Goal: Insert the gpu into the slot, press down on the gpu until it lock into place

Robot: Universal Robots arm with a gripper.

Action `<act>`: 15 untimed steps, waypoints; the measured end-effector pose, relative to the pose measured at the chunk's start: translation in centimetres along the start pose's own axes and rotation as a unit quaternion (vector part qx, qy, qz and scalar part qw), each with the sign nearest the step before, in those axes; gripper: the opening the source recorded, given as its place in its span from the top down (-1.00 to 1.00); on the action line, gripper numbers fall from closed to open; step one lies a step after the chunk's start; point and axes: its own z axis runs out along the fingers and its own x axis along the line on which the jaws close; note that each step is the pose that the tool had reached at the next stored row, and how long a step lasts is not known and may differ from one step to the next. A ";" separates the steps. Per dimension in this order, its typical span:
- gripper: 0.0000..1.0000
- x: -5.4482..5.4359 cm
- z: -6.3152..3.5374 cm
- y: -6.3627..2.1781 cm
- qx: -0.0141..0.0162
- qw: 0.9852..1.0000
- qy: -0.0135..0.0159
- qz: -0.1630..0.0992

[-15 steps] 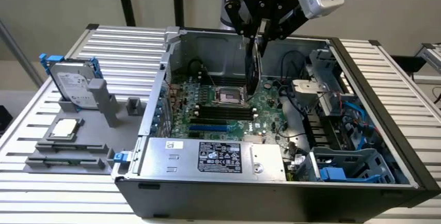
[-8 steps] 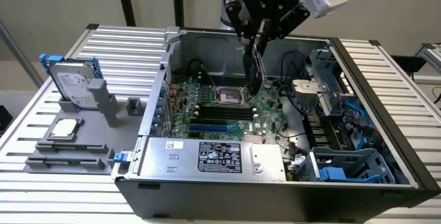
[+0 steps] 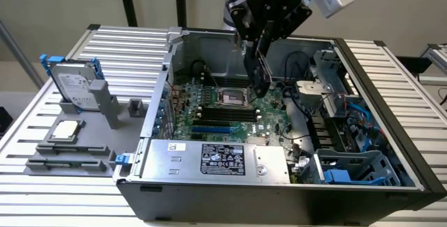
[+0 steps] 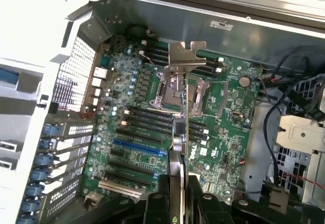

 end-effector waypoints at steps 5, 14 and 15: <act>0.48 0.0 0.16 -0.01 0.002 0.999 0.003 -0.045; 0.48 0.0 0.49 -0.04 0.006 0.992 0.008 -0.127; 0.48 0.0 0.53 -0.04 0.006 0.991 0.008 -0.136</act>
